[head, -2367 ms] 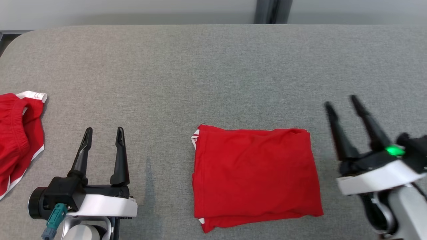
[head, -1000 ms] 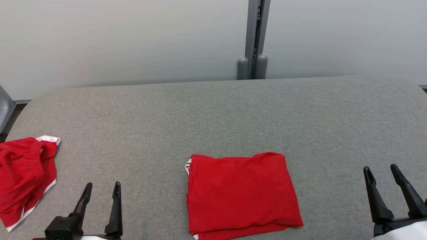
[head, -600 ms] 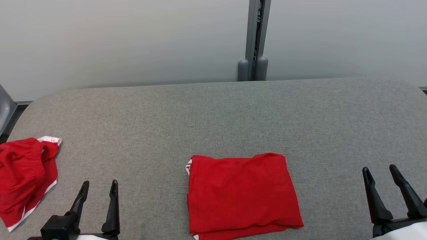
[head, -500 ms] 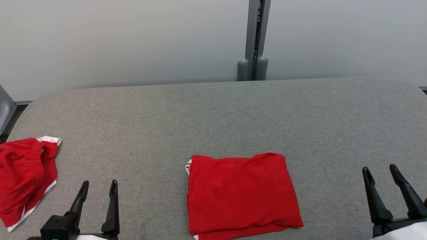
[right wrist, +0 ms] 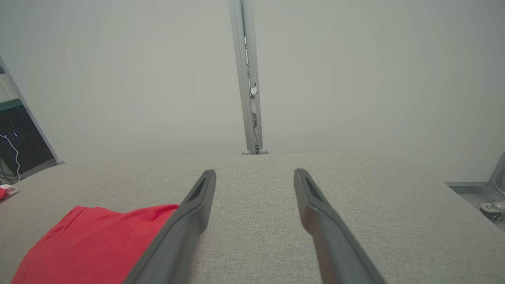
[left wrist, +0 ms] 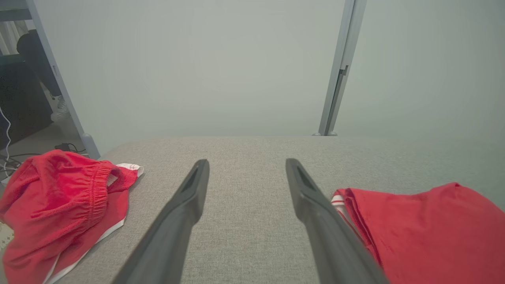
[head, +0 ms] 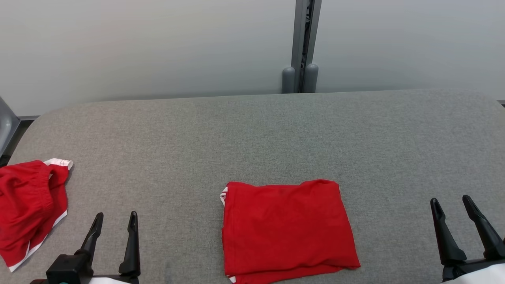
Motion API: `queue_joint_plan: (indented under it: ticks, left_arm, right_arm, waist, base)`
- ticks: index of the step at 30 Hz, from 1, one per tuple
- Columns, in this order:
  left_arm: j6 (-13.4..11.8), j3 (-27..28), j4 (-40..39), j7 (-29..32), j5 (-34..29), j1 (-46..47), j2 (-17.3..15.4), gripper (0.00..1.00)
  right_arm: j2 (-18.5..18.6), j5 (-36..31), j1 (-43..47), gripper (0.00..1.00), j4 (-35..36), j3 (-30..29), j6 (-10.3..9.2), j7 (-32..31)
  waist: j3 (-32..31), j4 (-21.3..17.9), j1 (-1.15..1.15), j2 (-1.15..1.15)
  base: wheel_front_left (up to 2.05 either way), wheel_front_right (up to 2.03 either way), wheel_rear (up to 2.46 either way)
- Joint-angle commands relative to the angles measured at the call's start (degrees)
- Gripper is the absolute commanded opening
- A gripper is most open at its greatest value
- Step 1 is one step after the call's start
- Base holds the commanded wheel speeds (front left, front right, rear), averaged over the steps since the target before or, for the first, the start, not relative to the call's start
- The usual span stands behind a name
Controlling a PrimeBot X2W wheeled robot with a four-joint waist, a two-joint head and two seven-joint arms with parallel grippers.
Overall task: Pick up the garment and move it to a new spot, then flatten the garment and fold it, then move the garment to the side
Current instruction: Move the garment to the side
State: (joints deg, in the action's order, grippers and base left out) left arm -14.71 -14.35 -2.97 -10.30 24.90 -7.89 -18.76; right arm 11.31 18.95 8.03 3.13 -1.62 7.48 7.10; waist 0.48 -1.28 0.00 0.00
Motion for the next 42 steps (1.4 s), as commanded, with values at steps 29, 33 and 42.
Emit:
queue_joint_plan:
  ticks: [29, 33, 42]
  left_arm:
    - [3.6, -3.0, 2.8, -3.7, -1.8, 16.3, 3.2, 1.0]
    - [3.9, -2.6, 3.1, -4.2, -1.9, 17.1, 3.7, 1.0]
    - [3.8, -1.6, 3.3, -4.7, -2.4, 16.3, 3.6, 1.0]
  right_arm:
    - [1.3, 6.0, -10.9, 1.0, -20.2, 12.0, 0.03, -0.2]
    - [1.7, 7.9, -12.7, 1.0, -24.2, 14.2, 0.03, 0.5]
    - [4.3, 11.8, -15.4, 0.0, -26.3, 17.9, 0.01, 2.8]
  waist:
    - [12.6, 12.8, 0.0, 0.0]
    - [13.1, 13.3, 0.0, 0.0]
    - [12.4, 12.6, 0.0, 0.0]
  base:
    - [0.0, 0.0, 0.0]
    - [0.0, 0.0, 0.0]
    - [0.0, 0.0, 0.0]
